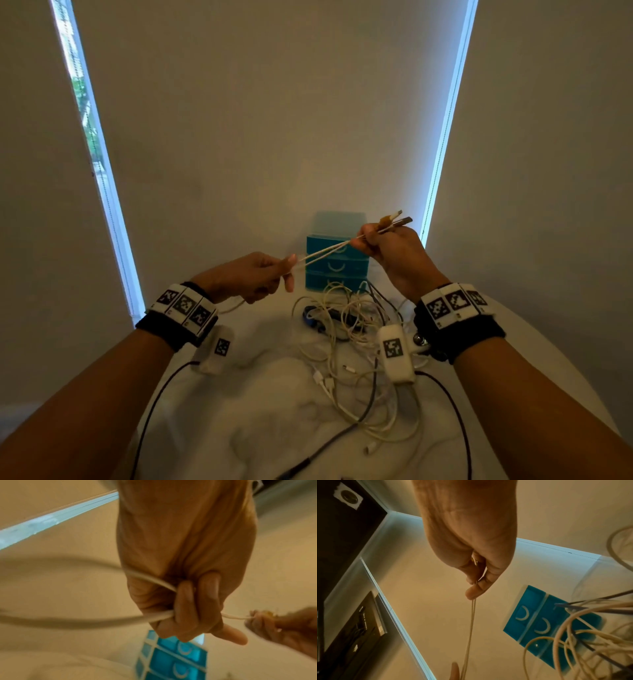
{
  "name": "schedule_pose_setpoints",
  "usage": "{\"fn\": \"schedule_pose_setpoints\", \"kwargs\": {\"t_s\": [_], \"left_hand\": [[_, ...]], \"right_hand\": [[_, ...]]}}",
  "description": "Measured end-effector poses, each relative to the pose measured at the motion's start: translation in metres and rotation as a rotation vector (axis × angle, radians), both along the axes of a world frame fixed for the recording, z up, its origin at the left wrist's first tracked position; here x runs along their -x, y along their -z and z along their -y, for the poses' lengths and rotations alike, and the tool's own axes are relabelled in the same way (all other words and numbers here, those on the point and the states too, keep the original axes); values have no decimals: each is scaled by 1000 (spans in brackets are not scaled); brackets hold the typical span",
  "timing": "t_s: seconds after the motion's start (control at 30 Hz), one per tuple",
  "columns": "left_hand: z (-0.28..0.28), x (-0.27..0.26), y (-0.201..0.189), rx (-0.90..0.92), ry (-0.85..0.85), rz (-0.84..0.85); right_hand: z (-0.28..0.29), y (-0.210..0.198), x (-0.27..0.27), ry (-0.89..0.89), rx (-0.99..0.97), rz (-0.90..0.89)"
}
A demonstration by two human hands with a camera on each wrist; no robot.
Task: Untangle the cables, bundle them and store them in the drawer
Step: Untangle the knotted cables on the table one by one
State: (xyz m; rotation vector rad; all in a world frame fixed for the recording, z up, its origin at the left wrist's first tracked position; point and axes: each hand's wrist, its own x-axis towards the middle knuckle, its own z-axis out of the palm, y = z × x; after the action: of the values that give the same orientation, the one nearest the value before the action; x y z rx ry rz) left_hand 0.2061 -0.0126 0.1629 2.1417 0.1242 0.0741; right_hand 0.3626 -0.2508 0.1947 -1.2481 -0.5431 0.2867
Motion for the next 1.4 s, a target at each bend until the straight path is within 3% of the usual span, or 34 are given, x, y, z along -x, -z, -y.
{"fn": "schedule_pose_setpoints", "kwargs": {"t_s": [0.1, 0.23, 0.37, 0.47, 0.53, 0.6, 0.67, 0.7, 0.77, 0.87, 0.93, 1.03, 1.17, 1.3, 1.4], "left_hand": [[-23, 5, 15, -376, -114, -107], [-66, 7, 13, -664, -365, -15], [-92, -10, -36, -1097, -647, 379], [-94, -18, -66, -1247, -752, 671], [-101, -23, -62, -1271, -704, 623], [-108, -30, -37, -1309, -636, 294], [-107, -36, -7, -1260, -568, -59], [-102, -40, 6, -1212, -536, -128], [-83, -51, 23, -1050, -450, 17], [-20, -64, 20, -635, -201, 462], [24, -68, 6, -369, -53, 469], [62, -79, -11, -159, 10, 272], [71, -84, -12, -96, 11, 63], [65, -81, -17, -328, -131, 61], [42, -80, -20, -478, -333, 127]], "right_hand": [[3, 3, -7, 40, 5, -42], [0, 8, 1, -7, 79, -57], [-9, 1, 10, -10, 88, 50], [-13, -4, 12, 43, 97, 142], [-15, 1, 12, 78, 157, 194], [-17, 10, 12, 81, 205, 171], [-16, 21, 14, 80, 257, 152], [-16, 25, 15, 78, 291, 158], [-15, 32, 18, 52, 337, 173], [-16, 38, 20, 32, 382, 170], [-18, 37, 22, 35, 397, 199], [-17, 32, 22, 65, 378, 240], [-6, 28, 19, 107, 415, 263], [6, 22, 28, -105, 403, 174], [0, 32, 39, -137, 790, 403]]}}
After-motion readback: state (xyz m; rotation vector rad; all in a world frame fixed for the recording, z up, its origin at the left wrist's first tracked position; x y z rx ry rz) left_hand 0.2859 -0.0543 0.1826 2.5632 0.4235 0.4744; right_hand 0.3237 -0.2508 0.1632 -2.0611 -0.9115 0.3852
